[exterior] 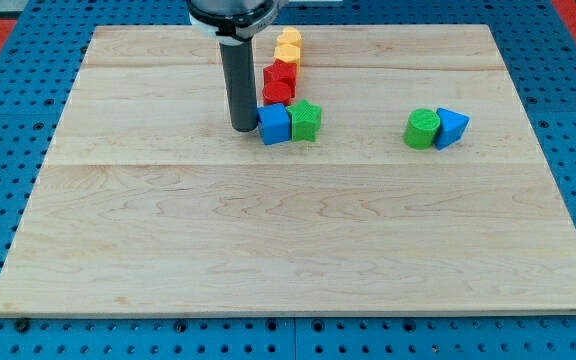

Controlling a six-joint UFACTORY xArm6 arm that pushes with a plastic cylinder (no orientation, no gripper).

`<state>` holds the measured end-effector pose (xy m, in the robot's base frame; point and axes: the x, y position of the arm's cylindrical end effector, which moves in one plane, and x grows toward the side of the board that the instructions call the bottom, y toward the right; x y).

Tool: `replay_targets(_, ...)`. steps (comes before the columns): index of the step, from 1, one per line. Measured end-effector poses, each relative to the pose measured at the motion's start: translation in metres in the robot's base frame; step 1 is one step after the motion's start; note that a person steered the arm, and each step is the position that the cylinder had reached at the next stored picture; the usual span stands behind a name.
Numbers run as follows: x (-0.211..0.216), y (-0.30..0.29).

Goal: Push the blue cube into the green star

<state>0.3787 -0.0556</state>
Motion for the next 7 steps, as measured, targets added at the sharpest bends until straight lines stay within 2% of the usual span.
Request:
replay_targets(2, -0.004, 0.004)
replay_targets(5, -0.005, 0.050)
replay_targets(6, 0.001, 0.002)
replay_targets(7, 0.067, -0.002)
